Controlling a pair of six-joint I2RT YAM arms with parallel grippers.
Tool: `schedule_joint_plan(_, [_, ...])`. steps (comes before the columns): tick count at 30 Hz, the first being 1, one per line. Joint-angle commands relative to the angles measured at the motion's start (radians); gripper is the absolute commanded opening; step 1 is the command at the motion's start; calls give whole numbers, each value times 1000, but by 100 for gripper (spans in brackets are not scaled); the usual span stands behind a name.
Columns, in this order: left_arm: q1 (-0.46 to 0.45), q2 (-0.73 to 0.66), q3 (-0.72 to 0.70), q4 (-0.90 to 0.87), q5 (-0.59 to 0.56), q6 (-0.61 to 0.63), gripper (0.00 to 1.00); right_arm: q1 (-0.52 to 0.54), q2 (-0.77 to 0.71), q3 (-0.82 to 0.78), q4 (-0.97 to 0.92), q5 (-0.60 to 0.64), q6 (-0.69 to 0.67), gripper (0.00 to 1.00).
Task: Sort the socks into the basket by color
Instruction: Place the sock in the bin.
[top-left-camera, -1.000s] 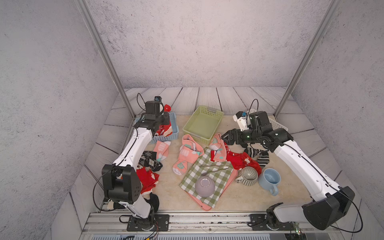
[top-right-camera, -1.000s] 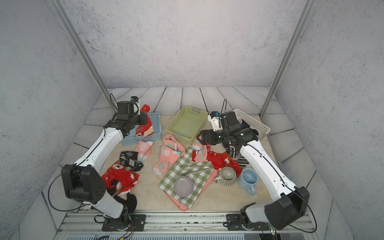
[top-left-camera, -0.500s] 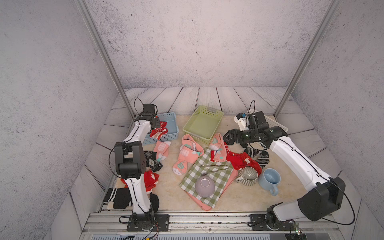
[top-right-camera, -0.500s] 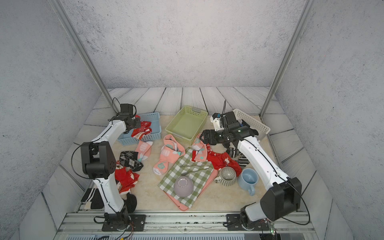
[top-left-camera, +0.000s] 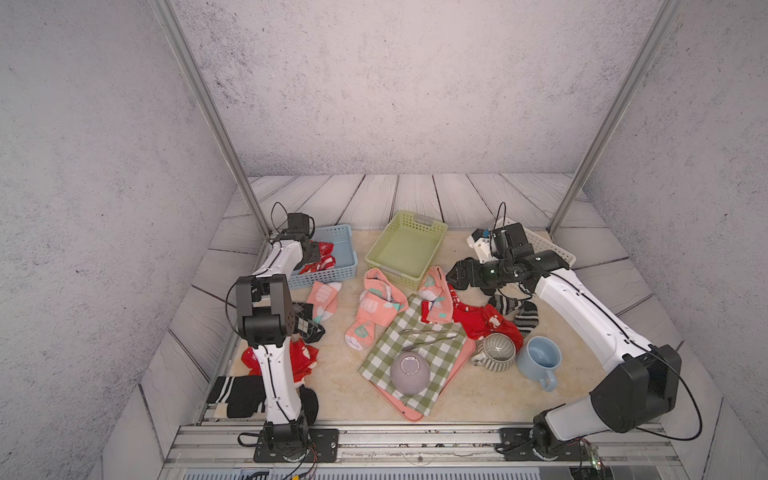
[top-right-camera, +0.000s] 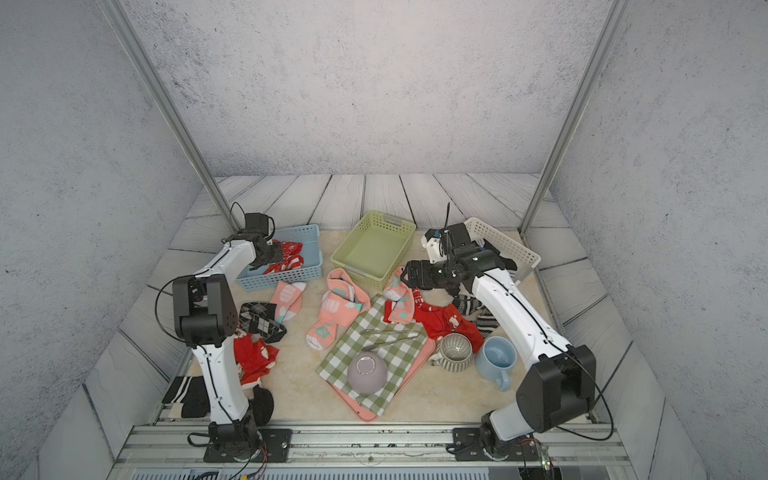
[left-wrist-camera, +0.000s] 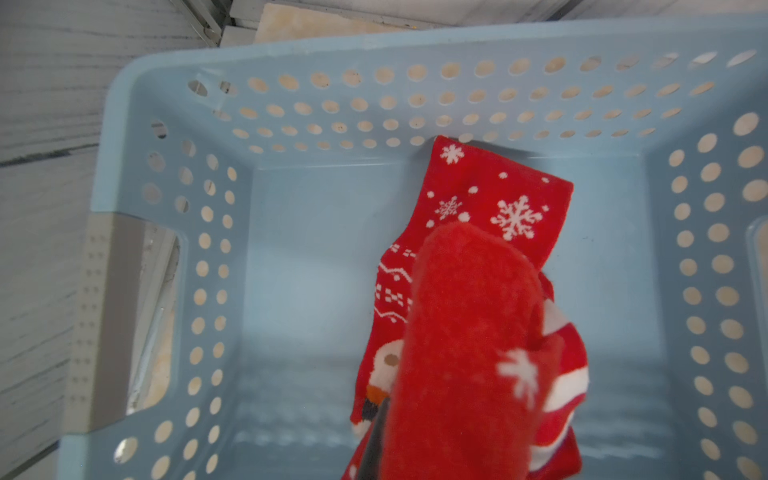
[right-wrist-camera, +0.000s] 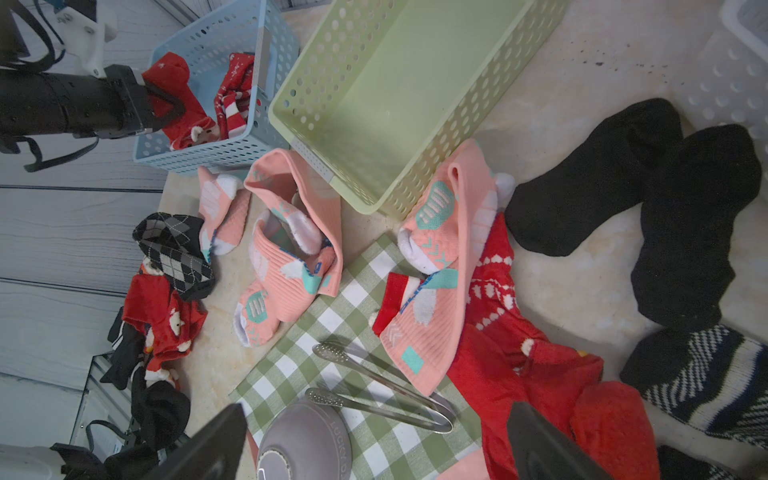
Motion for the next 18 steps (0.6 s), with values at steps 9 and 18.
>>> schedule_joint_plan(9, [7, -10, 10, -39, 68, -9, 53, -21, -34, -55, 63, 33, 47, 99])
schedule_joint_plan(18, [7, -73, 34, -12, 5, -15, 86, -42, 64, -5, 94, 54, 71, 99])
